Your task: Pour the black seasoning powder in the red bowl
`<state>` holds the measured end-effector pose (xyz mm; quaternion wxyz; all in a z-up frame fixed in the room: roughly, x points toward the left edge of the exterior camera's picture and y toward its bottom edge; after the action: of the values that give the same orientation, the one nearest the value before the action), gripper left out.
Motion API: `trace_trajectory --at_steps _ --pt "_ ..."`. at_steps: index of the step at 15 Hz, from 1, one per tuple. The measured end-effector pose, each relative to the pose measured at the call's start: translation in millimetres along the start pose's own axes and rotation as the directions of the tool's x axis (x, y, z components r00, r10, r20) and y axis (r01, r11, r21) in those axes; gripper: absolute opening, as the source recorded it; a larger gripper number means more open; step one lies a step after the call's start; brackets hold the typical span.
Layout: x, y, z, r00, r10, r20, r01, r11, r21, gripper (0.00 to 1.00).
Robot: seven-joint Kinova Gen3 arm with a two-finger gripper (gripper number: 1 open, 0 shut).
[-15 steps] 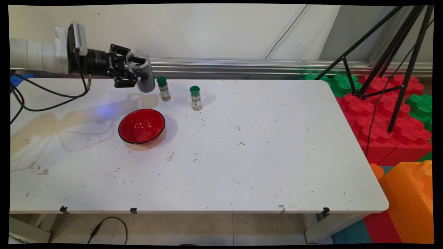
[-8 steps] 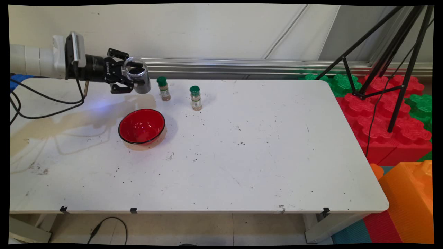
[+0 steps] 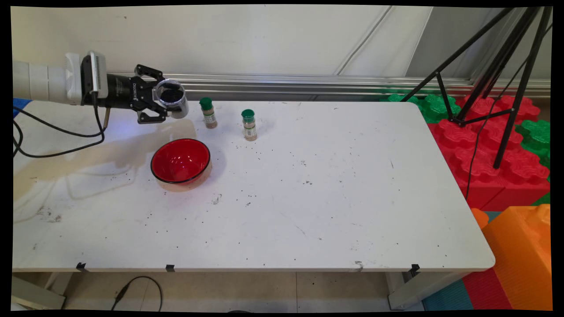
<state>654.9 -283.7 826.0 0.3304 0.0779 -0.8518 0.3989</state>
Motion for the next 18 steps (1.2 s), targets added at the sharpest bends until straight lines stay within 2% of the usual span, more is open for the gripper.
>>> trace_trajectory --at_steps 4,9,13,18 --pt "-1.3 6.2 -4.0 0.996 0.094 0.001 -0.094 0.996 0.005 0.0" --pt "-2.3 15.5 -8.0 0.977 0.211 -0.013 -0.211 0.977 0.001 0.0" --pt "-4.0 22.9 -9.7 0.957 0.29 -0.014 -0.29 0.957 -0.006 0.0" --pt "-5.3 29.7 -9.3 0.927 0.374 0.008 -0.374 0.927 -0.008 0.0"
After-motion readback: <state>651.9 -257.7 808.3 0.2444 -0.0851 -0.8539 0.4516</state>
